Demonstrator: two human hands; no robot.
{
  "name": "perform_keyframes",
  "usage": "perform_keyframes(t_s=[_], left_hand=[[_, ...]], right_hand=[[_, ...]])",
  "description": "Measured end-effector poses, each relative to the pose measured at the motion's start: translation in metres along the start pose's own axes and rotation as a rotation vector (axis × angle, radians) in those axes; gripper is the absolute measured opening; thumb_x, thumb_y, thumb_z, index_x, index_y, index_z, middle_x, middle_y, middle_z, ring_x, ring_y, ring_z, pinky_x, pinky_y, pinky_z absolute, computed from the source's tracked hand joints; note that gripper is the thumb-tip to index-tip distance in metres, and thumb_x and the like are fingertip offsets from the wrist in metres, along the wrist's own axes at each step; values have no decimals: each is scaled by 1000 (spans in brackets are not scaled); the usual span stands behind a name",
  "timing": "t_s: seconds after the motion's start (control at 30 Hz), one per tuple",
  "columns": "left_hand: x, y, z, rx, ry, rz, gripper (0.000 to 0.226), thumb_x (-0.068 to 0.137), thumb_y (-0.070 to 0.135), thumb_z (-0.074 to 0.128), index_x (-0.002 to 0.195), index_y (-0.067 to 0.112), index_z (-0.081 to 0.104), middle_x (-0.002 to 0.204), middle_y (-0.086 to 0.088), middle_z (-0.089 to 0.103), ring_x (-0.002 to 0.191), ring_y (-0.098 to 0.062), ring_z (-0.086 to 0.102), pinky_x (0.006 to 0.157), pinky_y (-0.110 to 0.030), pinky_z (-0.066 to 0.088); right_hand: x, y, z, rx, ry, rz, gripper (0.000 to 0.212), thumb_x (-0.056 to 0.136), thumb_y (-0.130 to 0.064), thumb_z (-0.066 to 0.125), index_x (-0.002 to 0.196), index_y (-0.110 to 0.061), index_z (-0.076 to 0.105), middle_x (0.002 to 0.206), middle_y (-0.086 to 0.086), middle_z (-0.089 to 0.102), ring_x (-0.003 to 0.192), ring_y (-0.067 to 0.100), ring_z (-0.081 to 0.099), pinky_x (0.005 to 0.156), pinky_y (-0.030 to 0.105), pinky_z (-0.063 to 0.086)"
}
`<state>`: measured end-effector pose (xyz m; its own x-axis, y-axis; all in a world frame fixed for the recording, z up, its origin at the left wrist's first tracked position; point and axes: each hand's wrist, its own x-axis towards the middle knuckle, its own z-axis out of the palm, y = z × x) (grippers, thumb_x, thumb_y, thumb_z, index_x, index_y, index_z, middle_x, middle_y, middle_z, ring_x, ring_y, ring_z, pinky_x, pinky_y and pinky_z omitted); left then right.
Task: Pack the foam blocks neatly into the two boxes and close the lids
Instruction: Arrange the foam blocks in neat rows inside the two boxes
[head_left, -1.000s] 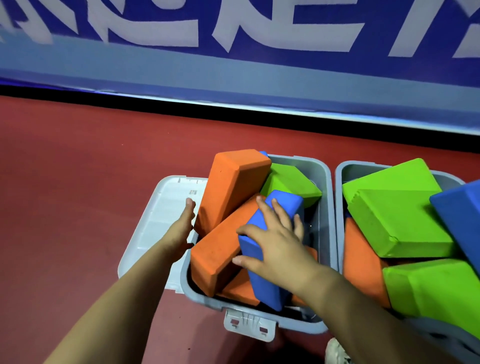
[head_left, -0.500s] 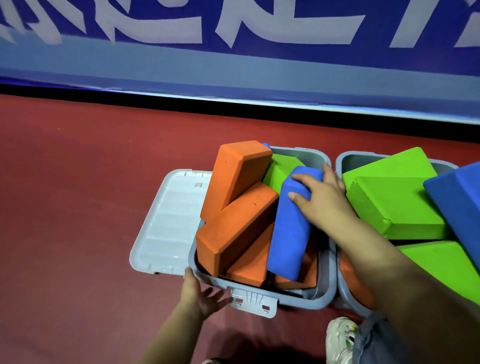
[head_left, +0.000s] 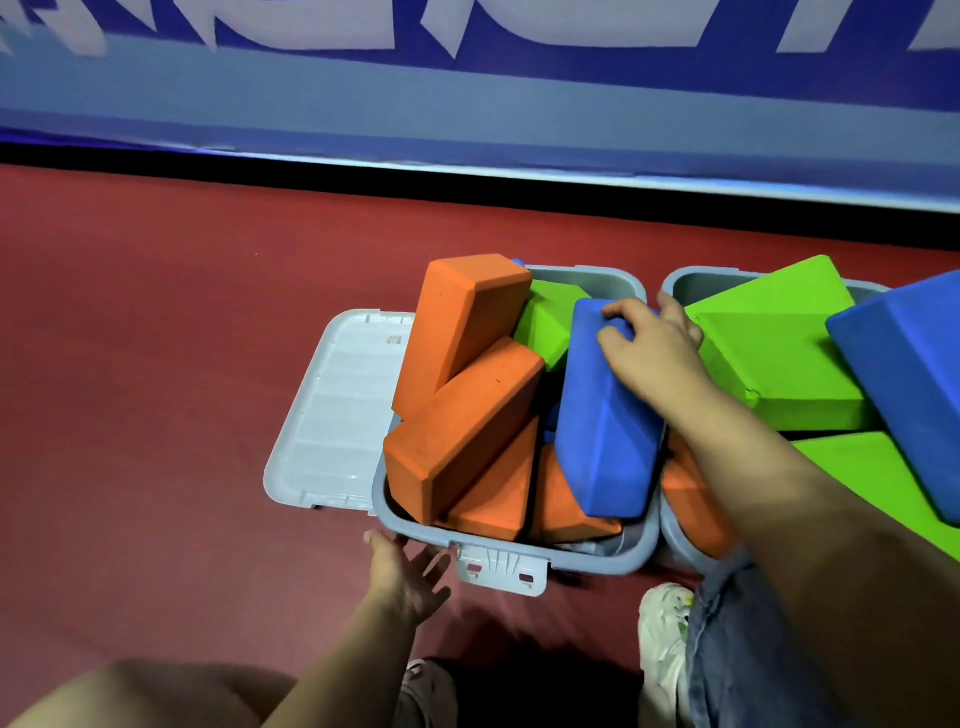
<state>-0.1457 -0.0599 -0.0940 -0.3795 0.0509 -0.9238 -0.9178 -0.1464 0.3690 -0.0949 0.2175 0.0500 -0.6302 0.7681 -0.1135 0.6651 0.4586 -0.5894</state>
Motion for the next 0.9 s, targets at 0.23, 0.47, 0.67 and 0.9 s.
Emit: perform_keyframes(t_s=[0.23,0.47,0.67,0.9], left_hand=[[-10,3,-15,70,94,-145,81,88,70,8,123,12,52,109,-18,65,101,-38,61,112,-57,17],[-52,90,-7,345,244,231,55,97,45,39,143,15,33,146,-15,39,128,-36,44,100,-57,35],[-103,94,22,1089,-205,528,106,71,46,80,150,33,11,147,3,29,128,-26,40,103,-46,39],[-76,71,37,1713,94,884,106,72,35,75,150,37,5,135,-16,31,121,-39,37,98,-45,44]], right_hand=[[-14,-2,4,-153,-51,-80,79,79,-45,69,145,-39,27,156,15,5,135,41,21,108,47,31],[-18,-2,5,-196,-107,-113,81,78,-48,70,145,-33,29,156,13,1,136,40,20,109,46,31],[-26,-4,4,-189,-168,-134,83,75,-54,70,145,-33,30,157,14,-6,136,42,24,109,41,29],[-36,6,1,-301,-258,-192,93,74,-40,76,148,-37,20,157,14,-2,131,39,39,106,36,36]])
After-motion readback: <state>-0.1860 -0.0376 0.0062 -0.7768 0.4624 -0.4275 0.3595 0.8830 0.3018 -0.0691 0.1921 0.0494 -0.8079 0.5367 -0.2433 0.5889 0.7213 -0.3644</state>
